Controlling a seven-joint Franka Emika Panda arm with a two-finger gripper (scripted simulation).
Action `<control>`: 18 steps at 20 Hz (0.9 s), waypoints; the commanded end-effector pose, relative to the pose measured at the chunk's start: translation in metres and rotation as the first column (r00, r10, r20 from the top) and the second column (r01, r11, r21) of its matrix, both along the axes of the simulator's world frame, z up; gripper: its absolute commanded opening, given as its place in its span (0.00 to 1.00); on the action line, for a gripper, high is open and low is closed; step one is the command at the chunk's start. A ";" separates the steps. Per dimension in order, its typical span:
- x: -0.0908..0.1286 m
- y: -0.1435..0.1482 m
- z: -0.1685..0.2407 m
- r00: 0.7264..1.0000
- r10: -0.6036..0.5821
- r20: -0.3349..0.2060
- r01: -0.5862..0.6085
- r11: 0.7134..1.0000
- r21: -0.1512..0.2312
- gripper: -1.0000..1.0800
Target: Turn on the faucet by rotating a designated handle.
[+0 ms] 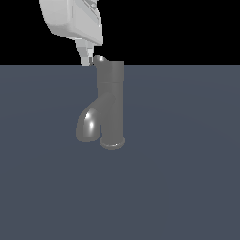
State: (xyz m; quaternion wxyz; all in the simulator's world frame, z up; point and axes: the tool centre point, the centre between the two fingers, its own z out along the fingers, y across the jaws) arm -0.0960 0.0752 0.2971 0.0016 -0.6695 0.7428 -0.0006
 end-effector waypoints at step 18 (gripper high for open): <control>0.015 -0.095 0.000 0.999 -0.044 -0.003 0.044 0.999 -0.002 0.00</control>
